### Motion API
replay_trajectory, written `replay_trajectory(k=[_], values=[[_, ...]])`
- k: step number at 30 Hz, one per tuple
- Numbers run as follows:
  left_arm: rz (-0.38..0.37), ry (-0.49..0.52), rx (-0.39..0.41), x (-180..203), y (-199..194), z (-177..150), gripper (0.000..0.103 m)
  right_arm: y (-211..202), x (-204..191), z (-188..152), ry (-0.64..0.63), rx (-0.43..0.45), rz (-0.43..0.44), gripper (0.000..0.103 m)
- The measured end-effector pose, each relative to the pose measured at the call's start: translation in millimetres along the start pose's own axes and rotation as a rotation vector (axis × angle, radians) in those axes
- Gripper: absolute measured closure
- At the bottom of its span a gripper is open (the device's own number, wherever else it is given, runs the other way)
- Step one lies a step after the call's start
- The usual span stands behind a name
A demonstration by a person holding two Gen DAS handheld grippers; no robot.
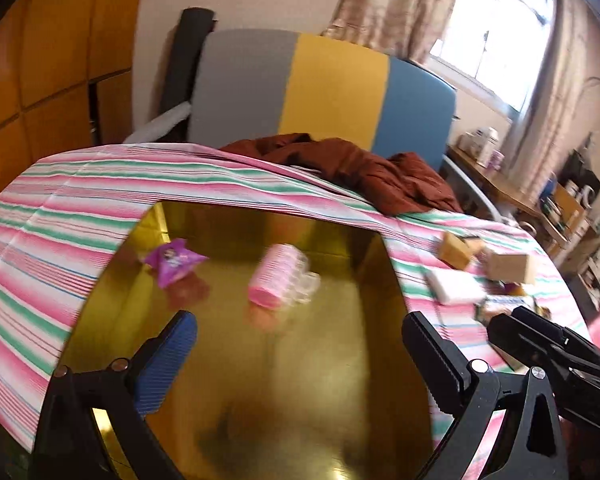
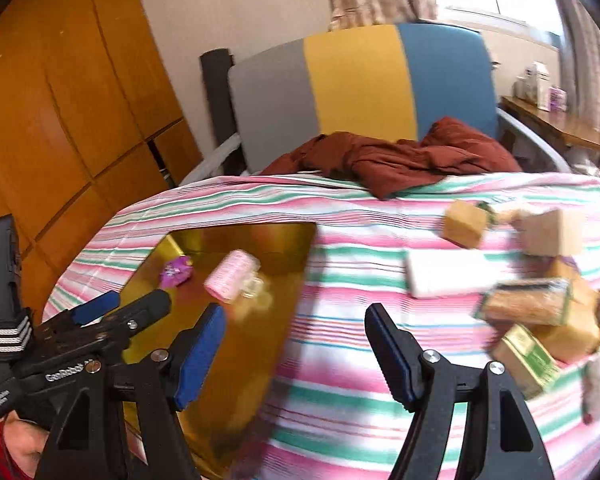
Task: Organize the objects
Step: 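Withdraw both open tools from the tray back toward the items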
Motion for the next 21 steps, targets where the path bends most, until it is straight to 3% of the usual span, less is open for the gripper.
replay_trajectory(k=[3, 14, 21], values=[[-0.032, 0.028, -0.001, 22, -4, -3, 0.0, -13, 20, -5, 0.011, 0.01, -0.038, 0.03], [-0.261, 0.145, -0.053, 111, -9, -25, 0.0, -49, 117, -30, 0.1, 0.004, -0.238, 0.03], [-0.294, 0.199, -0.099, 144, -2, -36, 0.0, -77, 202, -38, 0.187, 0.1, -0.401, 0.03]])
Point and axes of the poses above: each gripper's, at about its wrist camera, not at the fingertips, and y roughly the way its jaws point, x to its right, z to its top, the point moved 3 cm from there along y, roughly the way its jaws point, and after that the axes turned 8 degrees about y, right-handed, at the moved point
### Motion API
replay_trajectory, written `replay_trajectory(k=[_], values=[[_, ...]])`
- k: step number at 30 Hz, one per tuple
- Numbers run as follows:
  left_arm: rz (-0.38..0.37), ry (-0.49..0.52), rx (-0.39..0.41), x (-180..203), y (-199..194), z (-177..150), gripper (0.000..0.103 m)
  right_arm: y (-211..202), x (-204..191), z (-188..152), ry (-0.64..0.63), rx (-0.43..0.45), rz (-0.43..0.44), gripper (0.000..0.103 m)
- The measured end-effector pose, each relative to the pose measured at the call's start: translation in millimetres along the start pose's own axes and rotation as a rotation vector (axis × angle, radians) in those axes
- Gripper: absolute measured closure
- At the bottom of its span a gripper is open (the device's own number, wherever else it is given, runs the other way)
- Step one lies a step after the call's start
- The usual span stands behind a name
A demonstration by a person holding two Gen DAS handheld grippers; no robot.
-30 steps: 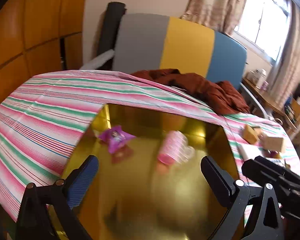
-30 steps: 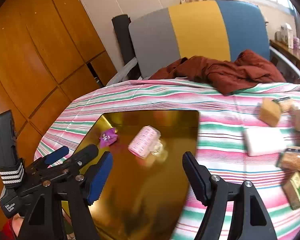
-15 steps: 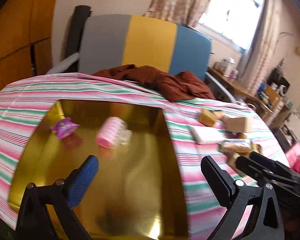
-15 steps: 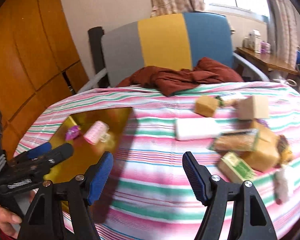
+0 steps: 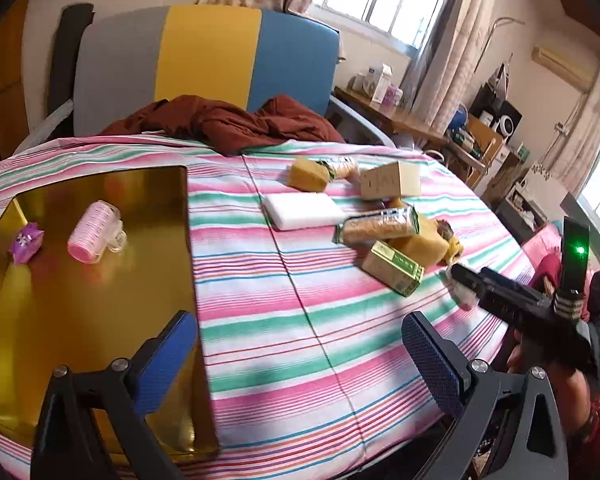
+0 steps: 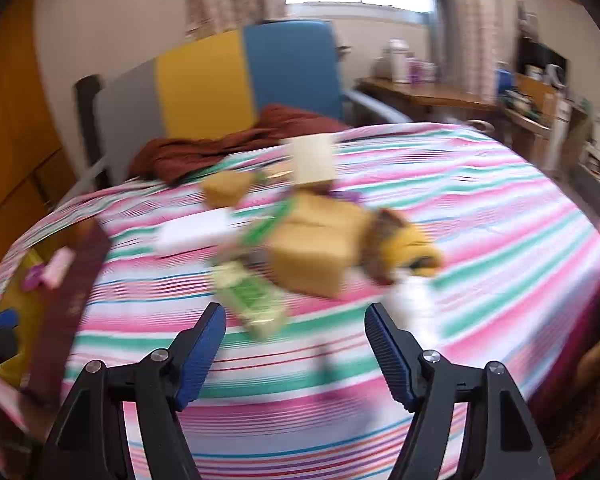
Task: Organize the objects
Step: 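Withdraw both open tools from the tray back toward the items, then grasp the white plastic-wrapped bundle with the right tool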
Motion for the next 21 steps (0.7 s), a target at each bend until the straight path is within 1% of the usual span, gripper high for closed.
replay_trajectory(k=[2, 4, 9, 11, 12, 13, 14, 15, 17, 21], values=[[0.002, 0.015, 0.0, 7, 2, -1, 0.0, 7, 23, 2, 0.028, 0.009, -0.045, 0.03], [-0.006, 0.029, 0.0, 14, 6, -1, 0.0, 14, 40, 2, 0.047, -0.006, -0.071, 0.03], [-0.03, 0.023, -0.044, 24, 24, -3, 0.0, 31, 53, -1, 0.045, -0.027, -0.041, 0.03], [-0.039, 0.016, -0.068, 28, 32, -3, 0.0, 35, 55, -1, 0.049, -0.025, -0.03, 0.034], [-0.04, 0.011, -0.076, 29, 35, -3, 0.0, 38, 57, -1, 0.05, -0.02, -0.04, 0.04], [-0.044, 0.005, -0.084, 31, 38, -3, 0.0, 40, 59, -2, 0.054, -0.021, -0.044, 0.048], [-0.047, -0.001, -0.089, 32, 41, -2, 0.0, 42, 62, -3, 0.062, -0.025, -0.039, 0.053], [-0.049, -0.01, -0.095, 33, 45, -1, 0.0, 47, 62, -4, 0.073, -0.035, -0.03, 0.062], [-0.062, -0.029, -0.104, 37, 52, 0, 0.0, 51, 65, -9, 0.09, -0.047, -0.024, 0.064], [-0.07, -0.044, -0.127, 50, 70, 6, 0.0, 49, 67, -15, 0.094, -0.008, -0.02, 0.066]])
Point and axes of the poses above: each gripper's, at about its wrist camera, not at the fingertips, and y roughly the way its jaws point, x to its right, z to its top, the point moved 3 cm from there along y, roughly the way its jaws point, and after that the axes turned 8 degrees about y, right-handed, at the moved point
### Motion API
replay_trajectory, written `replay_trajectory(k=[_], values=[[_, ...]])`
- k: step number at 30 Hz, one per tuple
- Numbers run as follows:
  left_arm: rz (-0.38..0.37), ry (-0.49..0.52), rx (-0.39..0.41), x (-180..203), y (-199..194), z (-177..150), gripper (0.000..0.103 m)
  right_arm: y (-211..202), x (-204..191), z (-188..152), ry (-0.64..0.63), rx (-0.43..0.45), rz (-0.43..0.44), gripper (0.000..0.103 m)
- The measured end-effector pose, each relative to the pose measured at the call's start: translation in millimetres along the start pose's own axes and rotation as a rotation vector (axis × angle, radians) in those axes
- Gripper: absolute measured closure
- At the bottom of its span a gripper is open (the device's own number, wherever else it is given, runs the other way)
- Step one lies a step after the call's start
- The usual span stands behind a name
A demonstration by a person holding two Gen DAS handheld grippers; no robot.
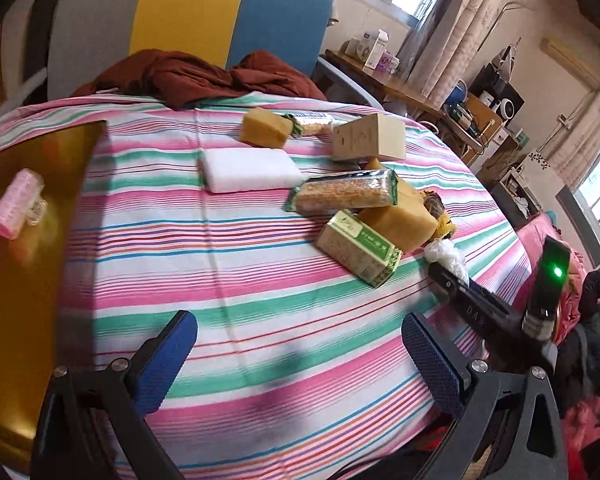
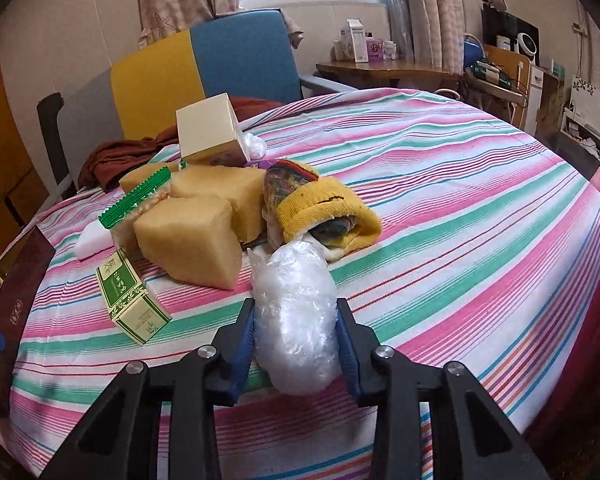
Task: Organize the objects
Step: 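Grasp the white plastic-wrapped bundle with the right tool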
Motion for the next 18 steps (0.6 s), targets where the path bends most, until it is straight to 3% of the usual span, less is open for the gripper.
replay_trajectory(k=[10, 18], values=[[-0.015, -0.073, -0.037, 42, 52, 31, 0.0, 4, -7, -8, -0.052, 0.069, -0.005, 0.066], [0.045, -0.078, -0.086, 54, 98, 46, 0.0, 4, -6, -13, -0.082, 0.113, 0.007, 0.066]])
Point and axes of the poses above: each gripper's, at about its wrist camera, not at the fingertips, and y roughly the way its jaws point, x to its right, z to its top, the point moved 3 cm from there along y, roughly the way its jaws point, and after that the axes turned 8 degrees about y, right-handed, at the moved point
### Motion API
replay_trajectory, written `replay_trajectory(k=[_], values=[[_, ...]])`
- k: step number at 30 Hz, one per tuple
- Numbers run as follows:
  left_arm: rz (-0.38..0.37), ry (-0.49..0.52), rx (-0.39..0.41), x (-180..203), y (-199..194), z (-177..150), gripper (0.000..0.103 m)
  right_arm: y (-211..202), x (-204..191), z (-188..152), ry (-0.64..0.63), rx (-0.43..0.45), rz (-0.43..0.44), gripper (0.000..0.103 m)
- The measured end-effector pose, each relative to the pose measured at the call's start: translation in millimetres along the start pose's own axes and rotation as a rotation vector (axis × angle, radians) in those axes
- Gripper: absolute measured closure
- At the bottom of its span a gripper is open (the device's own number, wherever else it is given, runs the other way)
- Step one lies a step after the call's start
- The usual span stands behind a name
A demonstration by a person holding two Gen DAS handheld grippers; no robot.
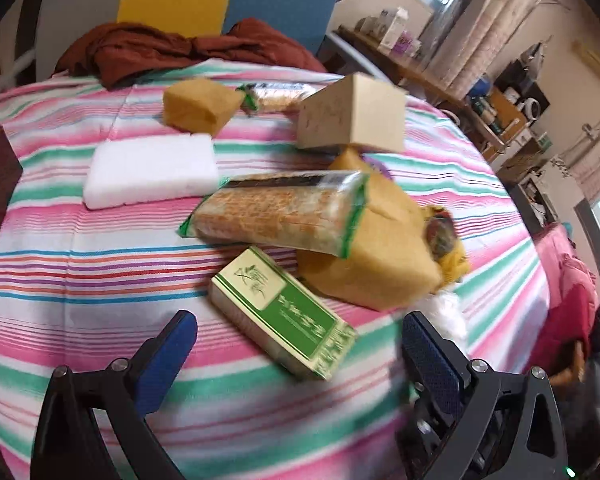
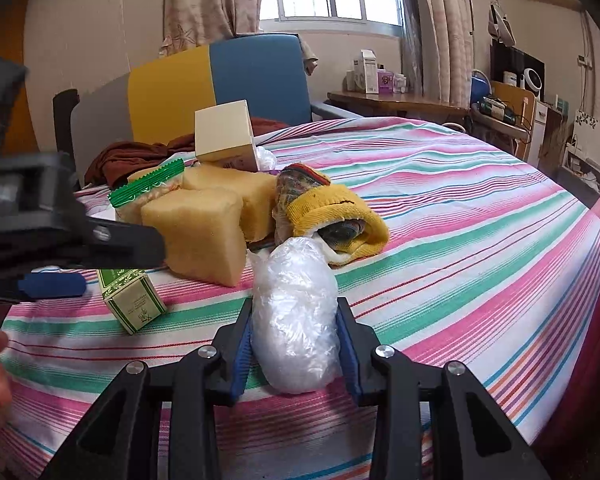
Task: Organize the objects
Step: 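Grasp the white plastic-wrapped bundle with the right tool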
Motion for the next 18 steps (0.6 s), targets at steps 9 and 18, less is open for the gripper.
replay_trajectory(k=[9, 18], values=[[0.016, 0.12, 0.049, -26, -16, -17, 0.025, -1, 2, -2, 0.011, 0.011, 0.012, 0.066], [0.073, 0.053, 0.098, -54, -39, -11, 0.02, -2, 3, -3, 0.013, 0.021, 0.013, 0.066]])
Point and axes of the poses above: each gripper's, at about its wrist camera, not at the fingertips, and y roughly the way its jaws point, x to its right, z to its top, the point moved 3 cm from there along y, roughly the way its jaws point, and after that the axes turned 8 degrees about y, right-handed, at the moved point
